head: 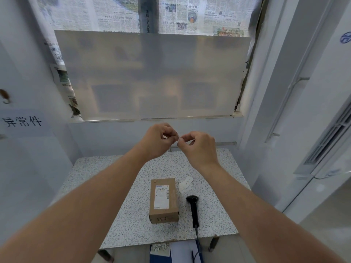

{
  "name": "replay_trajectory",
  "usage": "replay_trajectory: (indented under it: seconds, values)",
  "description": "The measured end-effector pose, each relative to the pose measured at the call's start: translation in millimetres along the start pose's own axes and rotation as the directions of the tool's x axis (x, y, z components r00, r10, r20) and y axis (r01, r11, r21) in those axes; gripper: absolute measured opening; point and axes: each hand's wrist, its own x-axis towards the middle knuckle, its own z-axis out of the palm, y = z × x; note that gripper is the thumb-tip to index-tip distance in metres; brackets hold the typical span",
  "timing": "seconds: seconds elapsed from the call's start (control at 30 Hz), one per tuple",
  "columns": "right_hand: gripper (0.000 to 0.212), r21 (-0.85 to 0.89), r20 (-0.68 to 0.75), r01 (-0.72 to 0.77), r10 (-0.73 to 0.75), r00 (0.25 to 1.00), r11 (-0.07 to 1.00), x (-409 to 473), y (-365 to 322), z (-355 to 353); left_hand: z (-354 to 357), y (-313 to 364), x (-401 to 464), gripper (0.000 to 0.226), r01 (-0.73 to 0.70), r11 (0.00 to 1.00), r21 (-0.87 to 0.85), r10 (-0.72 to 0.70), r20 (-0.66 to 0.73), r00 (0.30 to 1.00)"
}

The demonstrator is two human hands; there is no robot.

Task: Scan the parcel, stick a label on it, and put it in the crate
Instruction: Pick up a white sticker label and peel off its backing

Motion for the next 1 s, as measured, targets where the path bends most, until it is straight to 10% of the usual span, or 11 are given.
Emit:
replay_trajectory:
  seconds: [0.47,1.0]
  values:
    - [0.024,-0.096,0.085,-0.043,0.051,0.995,0.994,-8,16,21,11,-34,-9,0.012,0.175,0.98,0.092,-0.173,-0.031,0.984]
    - [0.014,-0.284,0.142,-0.199,0.247,0.959,0.938,-23,42,96,16,-134,-40,0.031,0.596,0.734,0.327,-0.62,-0.036,0.784]
